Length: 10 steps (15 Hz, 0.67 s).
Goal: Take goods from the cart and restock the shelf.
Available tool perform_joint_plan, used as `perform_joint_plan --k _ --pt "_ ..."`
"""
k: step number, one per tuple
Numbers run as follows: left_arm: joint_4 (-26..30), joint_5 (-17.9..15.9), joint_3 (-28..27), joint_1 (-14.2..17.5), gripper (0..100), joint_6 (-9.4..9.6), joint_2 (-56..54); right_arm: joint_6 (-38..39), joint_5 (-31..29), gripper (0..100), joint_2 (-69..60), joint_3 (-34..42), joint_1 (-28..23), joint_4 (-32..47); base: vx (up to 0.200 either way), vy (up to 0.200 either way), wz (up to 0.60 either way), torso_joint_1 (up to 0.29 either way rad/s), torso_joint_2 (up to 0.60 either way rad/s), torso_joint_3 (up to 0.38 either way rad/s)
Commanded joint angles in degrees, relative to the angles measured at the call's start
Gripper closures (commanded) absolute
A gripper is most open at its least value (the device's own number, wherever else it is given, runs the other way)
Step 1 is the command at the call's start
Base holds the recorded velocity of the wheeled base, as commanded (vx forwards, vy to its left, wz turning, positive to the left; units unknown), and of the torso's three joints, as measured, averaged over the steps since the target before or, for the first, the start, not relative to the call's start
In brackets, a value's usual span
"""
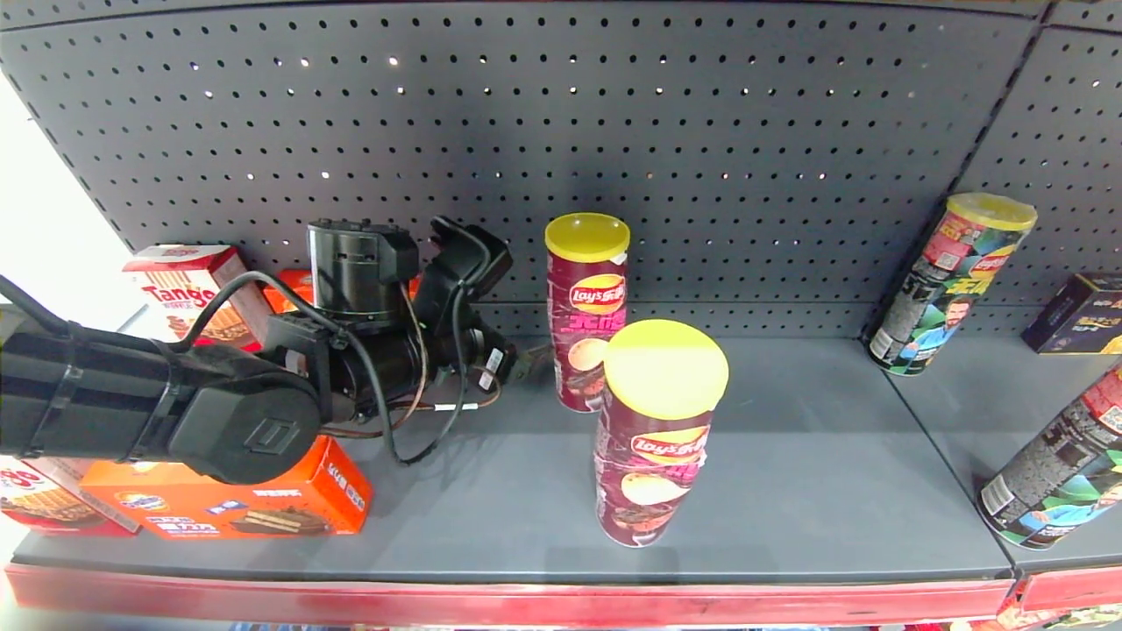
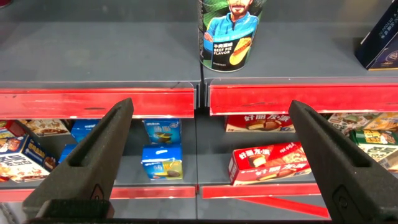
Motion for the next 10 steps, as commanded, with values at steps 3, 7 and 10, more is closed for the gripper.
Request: perform_joint_plan --k 3,7,10 --pt "0.01 0.04 -0.1 0.24 0 0.04 0.72 -0.03 0.01 0 -0.01 0.01 -0.01 -0.02 0.0 0.0 0.0 0.0 0.0 0.0" --pt "-0.16 -0.04 -0.62 -0.2 0 0.04 2.74 -0.03 0.01 0 -0.01 0.01 -0.01 -0.02 0.0 0.0 0.0 0.0 0.0 0.0" --pt "-0.16 -0.04 -1.15 -0.99 0 -0.05 3.18 -0.03 0.01 0 0.08 0.01 -0.01 -0.02 0.0 0.0 0.0 0.0 0.0 0.0"
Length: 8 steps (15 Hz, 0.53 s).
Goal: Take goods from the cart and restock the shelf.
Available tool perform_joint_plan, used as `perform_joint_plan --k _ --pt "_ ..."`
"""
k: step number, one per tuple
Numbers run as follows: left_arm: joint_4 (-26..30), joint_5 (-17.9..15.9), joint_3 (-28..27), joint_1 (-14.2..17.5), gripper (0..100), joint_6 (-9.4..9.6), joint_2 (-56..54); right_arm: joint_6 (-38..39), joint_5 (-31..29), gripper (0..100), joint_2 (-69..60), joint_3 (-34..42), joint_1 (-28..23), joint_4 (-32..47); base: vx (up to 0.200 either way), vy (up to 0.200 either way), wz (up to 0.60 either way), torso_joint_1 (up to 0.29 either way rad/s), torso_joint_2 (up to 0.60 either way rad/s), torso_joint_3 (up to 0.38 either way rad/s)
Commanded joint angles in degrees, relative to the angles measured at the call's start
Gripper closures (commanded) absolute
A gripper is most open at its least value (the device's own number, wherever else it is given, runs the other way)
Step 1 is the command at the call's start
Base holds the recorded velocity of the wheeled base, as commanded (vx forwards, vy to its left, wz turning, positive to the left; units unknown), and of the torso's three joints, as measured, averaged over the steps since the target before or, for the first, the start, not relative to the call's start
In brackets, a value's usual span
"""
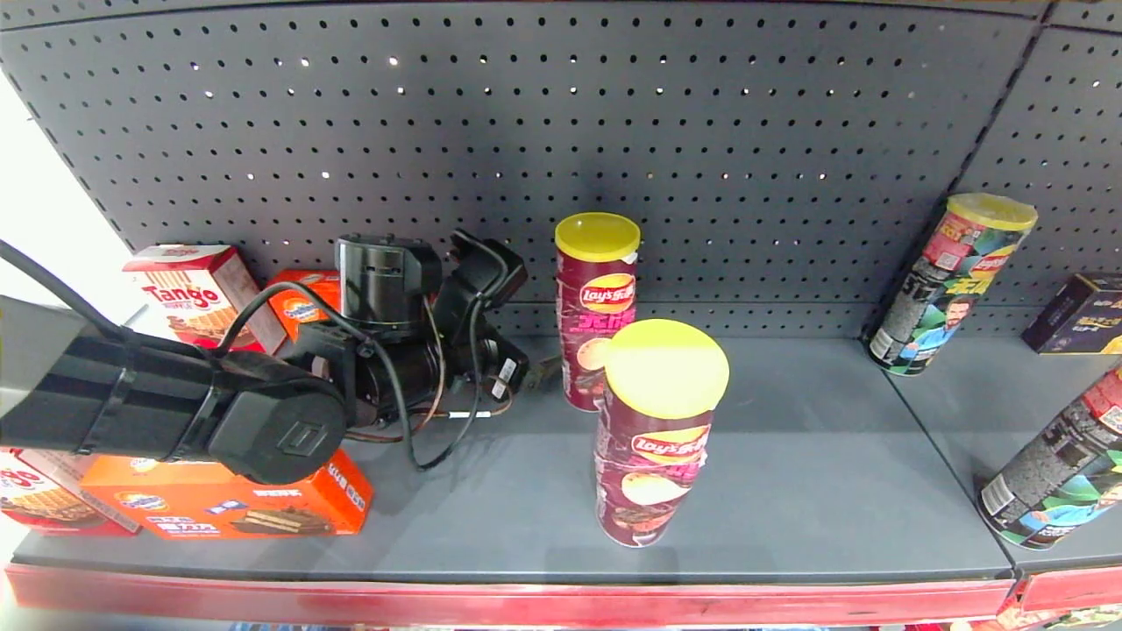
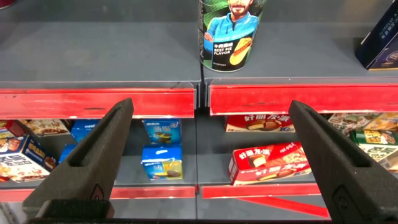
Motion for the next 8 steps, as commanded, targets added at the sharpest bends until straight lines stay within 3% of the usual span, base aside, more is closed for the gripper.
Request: perform_joint_plan --k 1,8 --pt "0.0 0.0 -0.28 -0.29 0 -0.02 0.81 -0.03 0.01 0 0.08 0.07 -0.01 -0.01 0.0 0.0 0.0 0.0 0.0 0.0" --pt "0.35 0.0 -3.0 -1.78 0 -0.37 2.74 -0.03 0.01 0 -0.01 -0.01 -0.01 -0.01 0.0 0.0 0.0 0.0 0.0 0.0"
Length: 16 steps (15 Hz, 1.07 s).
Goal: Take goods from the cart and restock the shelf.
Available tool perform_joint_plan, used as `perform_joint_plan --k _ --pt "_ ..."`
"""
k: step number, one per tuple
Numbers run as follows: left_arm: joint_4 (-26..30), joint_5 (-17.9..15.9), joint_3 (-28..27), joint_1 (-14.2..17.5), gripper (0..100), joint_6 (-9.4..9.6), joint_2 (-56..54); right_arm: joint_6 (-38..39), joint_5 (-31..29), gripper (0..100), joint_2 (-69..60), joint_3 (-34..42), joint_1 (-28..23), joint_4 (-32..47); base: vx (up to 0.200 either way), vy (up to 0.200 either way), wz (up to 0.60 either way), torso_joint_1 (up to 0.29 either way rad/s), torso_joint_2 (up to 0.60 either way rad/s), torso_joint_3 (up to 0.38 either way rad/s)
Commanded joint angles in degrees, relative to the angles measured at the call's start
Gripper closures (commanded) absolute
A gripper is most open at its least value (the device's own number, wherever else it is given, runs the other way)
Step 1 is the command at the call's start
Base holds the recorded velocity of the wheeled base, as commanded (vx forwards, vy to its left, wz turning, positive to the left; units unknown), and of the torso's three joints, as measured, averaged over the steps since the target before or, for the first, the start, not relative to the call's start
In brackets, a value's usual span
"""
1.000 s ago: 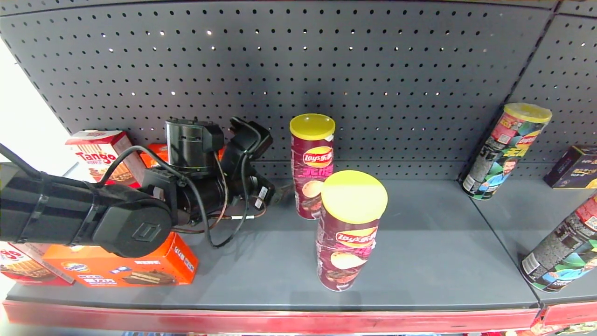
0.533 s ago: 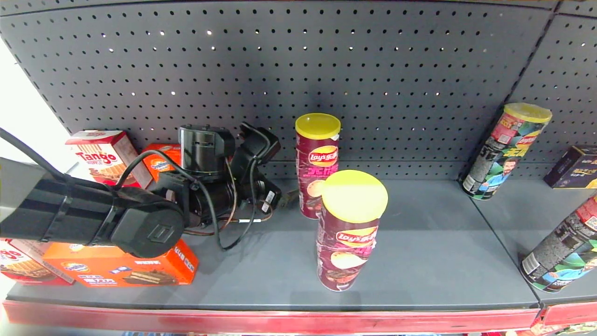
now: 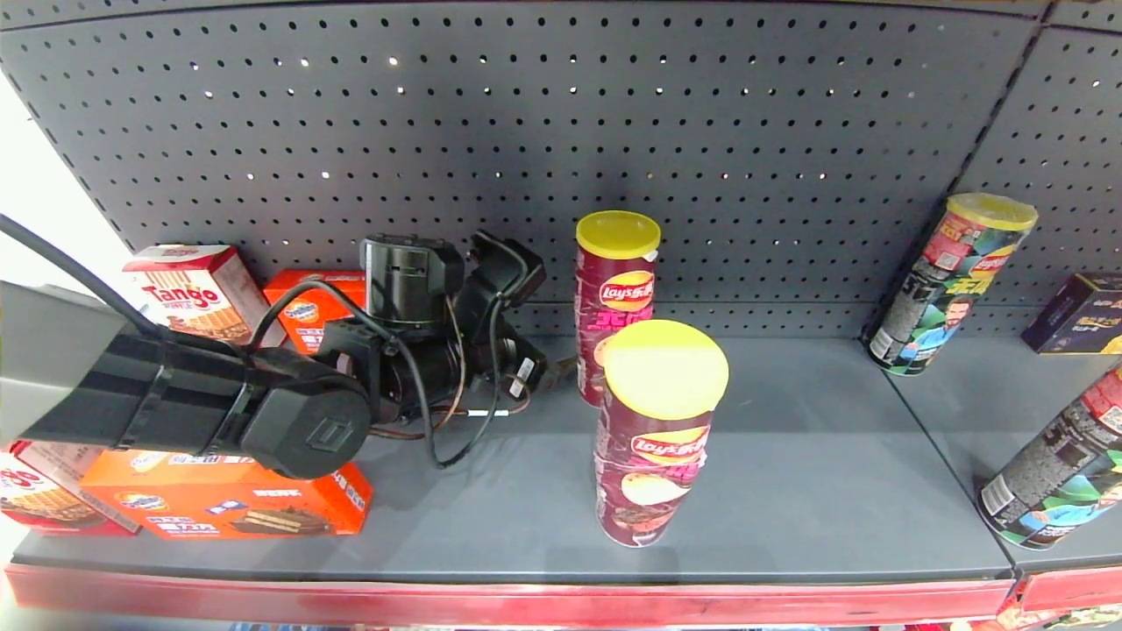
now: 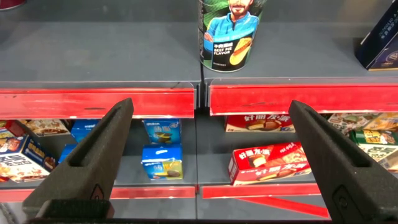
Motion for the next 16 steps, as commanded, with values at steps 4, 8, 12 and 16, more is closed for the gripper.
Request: perform_joint_plan --k 4,8,12,16 --pt "-0.29 0.0 -0.49 -0.15 0 0.01 0.78 -0.03 0.01 0 -0.01 -0.01 -0.01 -0.01 0.0 0.0 0.0 0.0 0.0 0.0" --pt "-0.29 0.0 0.56 0.38 0 0.01 -1.41 -0.03 0.01 0 -0.01 -0.01 -0.01 -0.01 0.0 0.0 0.0 0.0 0.0 0.0" --pt "0.15 0.0 2.41 0.73 0 -0.17 -7.74 -0.03 0.01 0 0.08 -0.01 -0.01 -0.01 0.0 0.0 0.0 0.0 0.0 0.0" --pt "0.06 0.09 5.4 2.4 0 -0.17 -15.3 -0.03 0.01 0 -0.01 -0.01 -0.01 -0.01 0.0 0.0 0.0 0.0 0.0 0.0"
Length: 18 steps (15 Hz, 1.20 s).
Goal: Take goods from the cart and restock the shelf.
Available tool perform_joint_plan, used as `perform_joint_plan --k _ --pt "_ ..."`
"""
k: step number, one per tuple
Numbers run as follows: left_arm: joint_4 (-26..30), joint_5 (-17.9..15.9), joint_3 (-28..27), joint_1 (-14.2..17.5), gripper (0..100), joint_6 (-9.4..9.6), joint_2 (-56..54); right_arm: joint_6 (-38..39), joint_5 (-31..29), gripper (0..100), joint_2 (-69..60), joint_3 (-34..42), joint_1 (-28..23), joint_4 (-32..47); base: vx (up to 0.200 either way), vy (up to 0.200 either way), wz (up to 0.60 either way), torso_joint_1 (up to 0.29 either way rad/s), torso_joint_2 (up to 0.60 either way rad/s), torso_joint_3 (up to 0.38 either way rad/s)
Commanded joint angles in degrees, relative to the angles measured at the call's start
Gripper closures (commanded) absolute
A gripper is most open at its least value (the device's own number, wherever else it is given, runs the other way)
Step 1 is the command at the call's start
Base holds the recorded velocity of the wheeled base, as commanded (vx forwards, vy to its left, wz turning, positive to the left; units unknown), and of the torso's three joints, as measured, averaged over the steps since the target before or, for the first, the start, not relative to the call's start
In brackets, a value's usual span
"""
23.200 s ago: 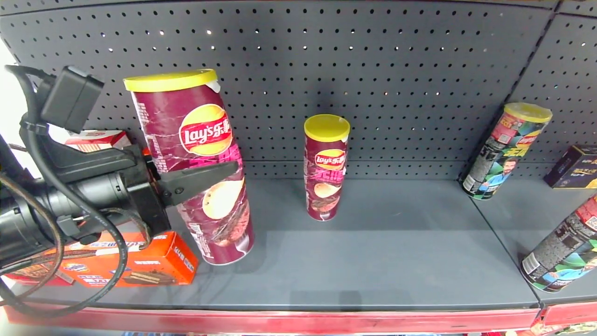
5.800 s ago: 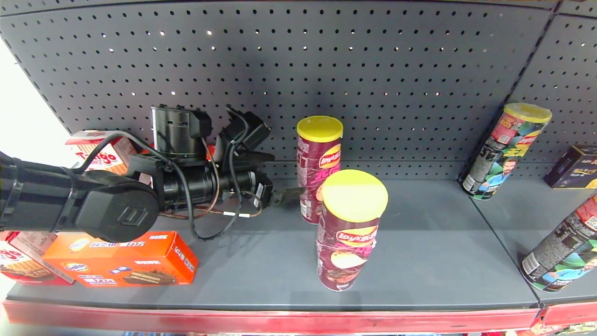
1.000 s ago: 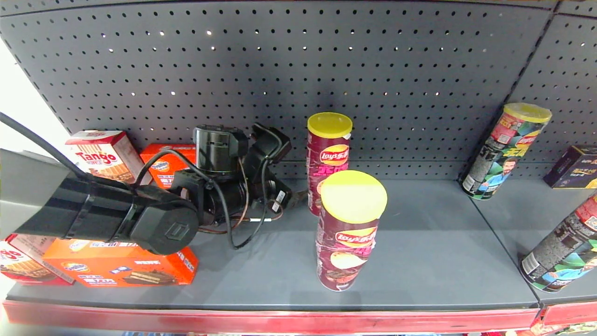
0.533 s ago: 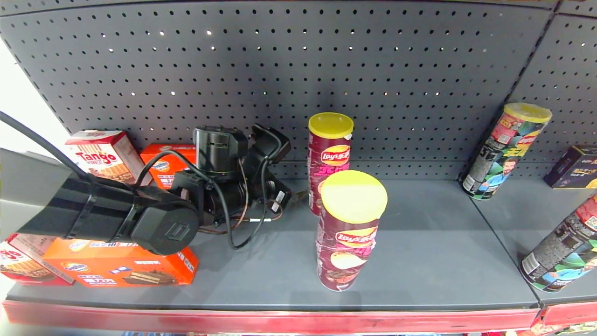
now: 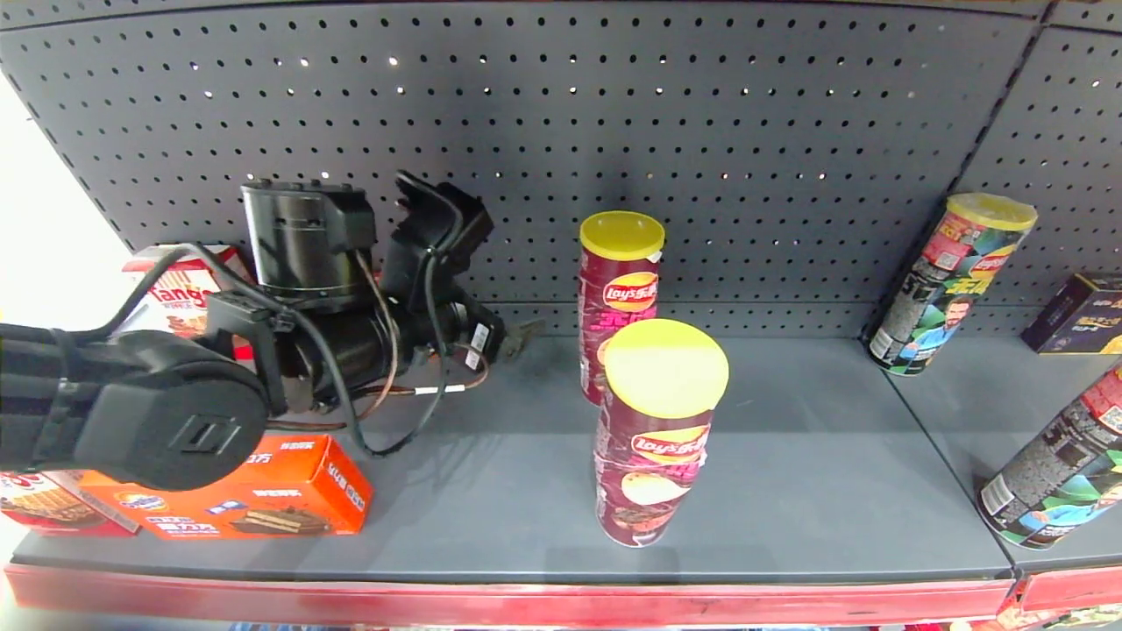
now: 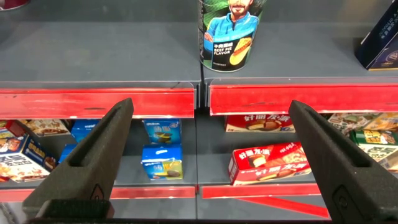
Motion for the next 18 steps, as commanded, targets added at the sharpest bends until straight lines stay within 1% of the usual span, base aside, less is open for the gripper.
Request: perform_joint_plan --k 1,2,5,7,10,11,12,13,14,15,18 --pt "-0.11 0.04 2.15 0.72 0 0.14 -7.08 -0.03 -0.02 0 0.08 0.01 0.02 -0.01 0.0 0.0 0.0 0.0 0.0 0.0" --pt "-0.03 -0.04 4.0 0.72 0 0.23 -9.63 -0.03 -0.02 0 -0.01 0.1 0.02 0.08 0.0 0.0 0.0 0.0 0.0 0.0" --pt "-0.46 -0.04 14.1 0.72 0 0.14 -18.77 -0.12 1.48 0 0.08 0.01 0.02 0.08 0.0 0.0 0.0 0.0 0.0 0.0" --pt "-0.46 -0.04 19.73 0.9 0 0.05 -24.22 -0.03 1.48 0 0.08 0.1 0.02 -0.01 0.0 0.0 0.0 0.0 0.0 0.0" --pt "1.91 0.04 21.22 0.81 0 0.32 -28.61 -0.03 1.13 0 -0.01 0.01 0.02 -0.1 0.0 0.0 0.0 0.0 0.0 0.0" --pt "1.91 0.04 20.52 0.9 0 0.14 -28.61 3.04 0.42 0 2.37 -5.88 -0.59 -0.8 0.0 0.0 0.0 0.0 0.0 0.0" --pt "1.91 0.04 19.82 0.9 0 -0.03 -28.61 11.83 0.6 0 13.26 -15.9 0.55 0.87 0.0 0.0 0.0 0.0 0.0 0.0" --pt "1.73 0.13 19.64 0.9 0 -0.12 -28.52 12.09 2.53 0 17.13 -19.85 1.78 1.13 0.0 0.0 0.0 0.0 0.0 0.0" --pt "1.56 0.13 19.91 0.9 0 -0.12 -28.52 8.4 5.87 0 17.57 -22.67 3.01 1.92 0.0 0.0 0.0 0.0 0.0 0.0" --pt "1.56 0.04 20.26 0.9 0 -0.12 -28.52 4.18 10.8 0 19.33 -24.07 3.8 3.51 0.0 0.0 0.0 0.0 0.0 0.0" --pt "0.41 -0.22 19.47 0.81 0 -0.12 -25.71 -0.91 22.92 0 25.66 -26.45 4.5 3.59 0.0 0.0 0.0 0.0 0.0 0.0"
